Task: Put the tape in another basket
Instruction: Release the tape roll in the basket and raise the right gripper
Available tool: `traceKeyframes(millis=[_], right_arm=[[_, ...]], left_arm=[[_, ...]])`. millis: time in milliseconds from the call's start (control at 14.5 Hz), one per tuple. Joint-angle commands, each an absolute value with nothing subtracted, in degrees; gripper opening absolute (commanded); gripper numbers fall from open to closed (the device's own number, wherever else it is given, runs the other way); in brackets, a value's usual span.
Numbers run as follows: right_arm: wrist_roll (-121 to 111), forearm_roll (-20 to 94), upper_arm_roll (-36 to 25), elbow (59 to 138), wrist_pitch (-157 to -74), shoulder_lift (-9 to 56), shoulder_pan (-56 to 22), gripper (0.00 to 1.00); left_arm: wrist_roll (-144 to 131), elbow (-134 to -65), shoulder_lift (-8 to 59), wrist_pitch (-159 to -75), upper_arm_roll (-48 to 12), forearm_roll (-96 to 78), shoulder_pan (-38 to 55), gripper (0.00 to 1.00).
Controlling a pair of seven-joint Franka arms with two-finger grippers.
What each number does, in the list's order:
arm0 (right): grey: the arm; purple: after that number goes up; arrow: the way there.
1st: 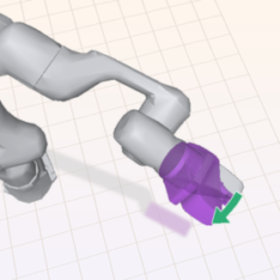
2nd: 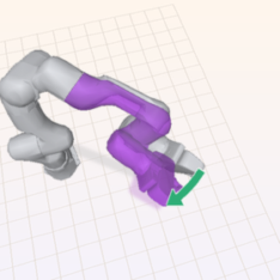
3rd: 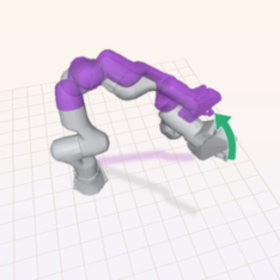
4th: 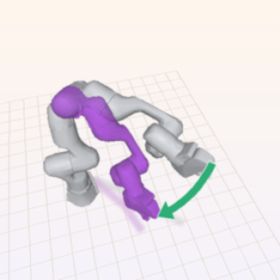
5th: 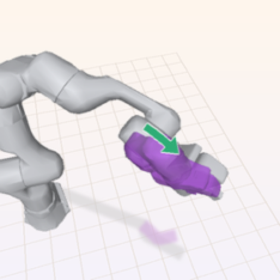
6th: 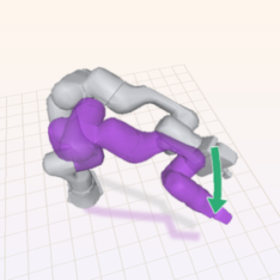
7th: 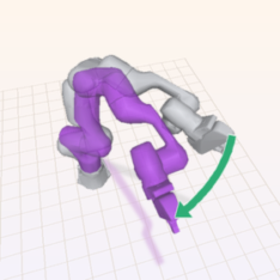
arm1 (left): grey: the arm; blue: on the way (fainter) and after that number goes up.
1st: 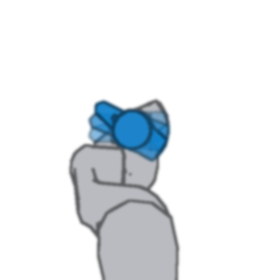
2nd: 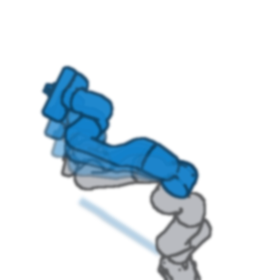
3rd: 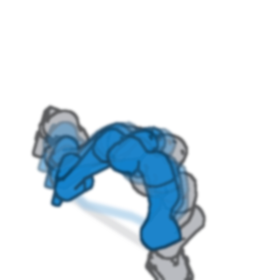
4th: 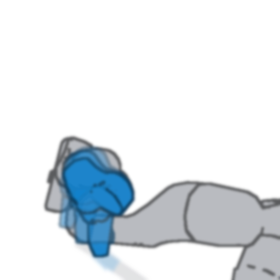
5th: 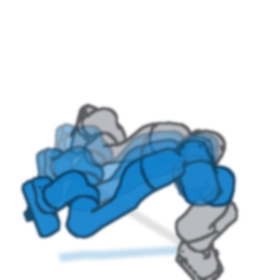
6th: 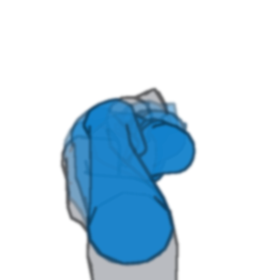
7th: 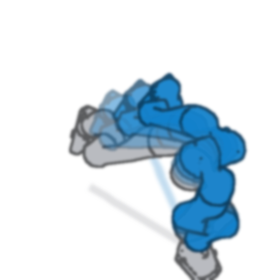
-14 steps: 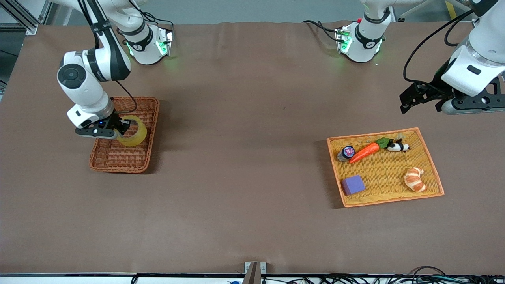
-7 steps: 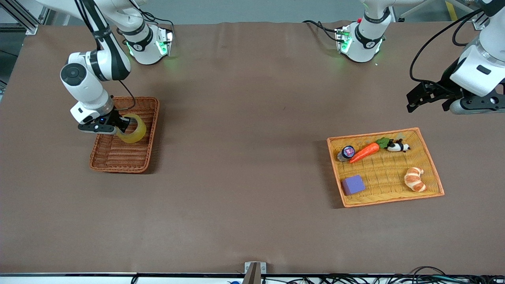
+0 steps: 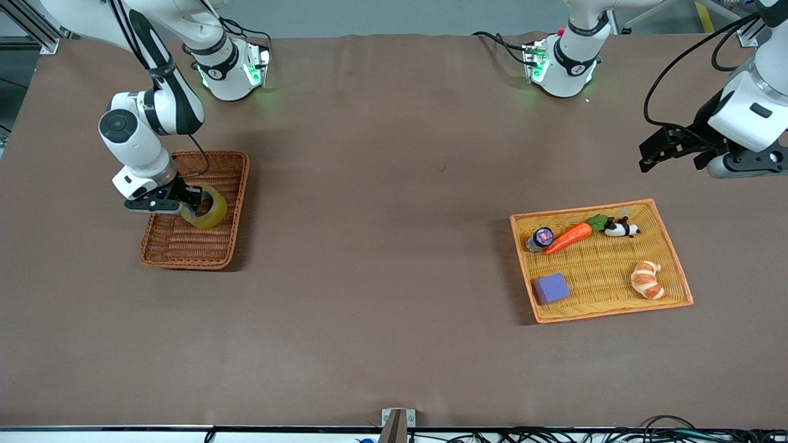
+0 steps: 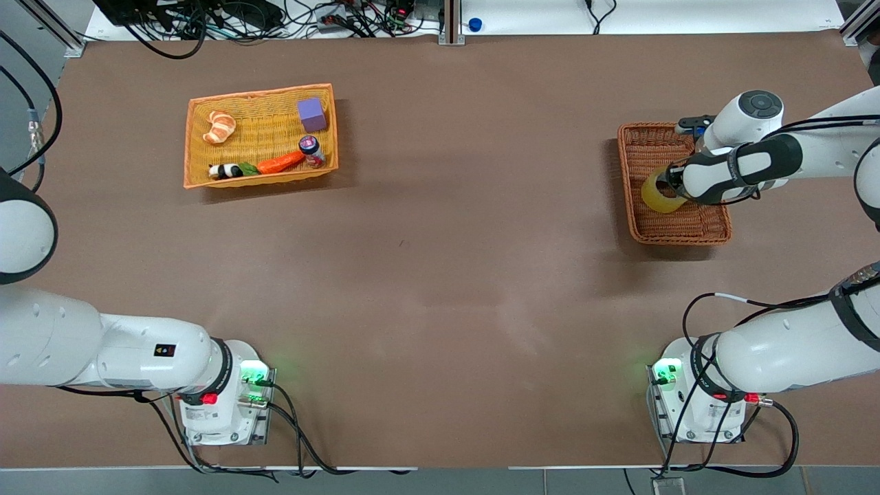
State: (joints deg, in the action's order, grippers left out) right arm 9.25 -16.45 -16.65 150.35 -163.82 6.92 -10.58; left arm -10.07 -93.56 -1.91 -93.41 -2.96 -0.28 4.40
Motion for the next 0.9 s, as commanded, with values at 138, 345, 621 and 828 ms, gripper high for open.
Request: traceKeyframes(millis=[138,345,621,828], right_arm=[[9.58,-17.84,-16.17,145.13,-161.03,1.23,-9.76,1.0],[9.49,-17.49,-11.89,136.18,-149.2,0.62,-8.1,1.0],[9.32,-13.21,-6.07,118.44,-126.53,0.7,-6.06,1.0],[9.05,-5.82,-5.19,104.89,-111.14,0.97,-5.54,1.0]], left_arm=[[-9.32,-93.43,-1.58,-93.16,-2.29,-0.26,4.48,1.0],[-9.23,-92.9,-0.35,-93.6,-2.37,0.52,4.92,1.0],[-9.23,-92.2,-0.35,-94.04,-2.46,0.44,4.92,1.0],[-9.23,-92.2,-0.26,-94.74,-2.55,0.53,5.01,1.0]])
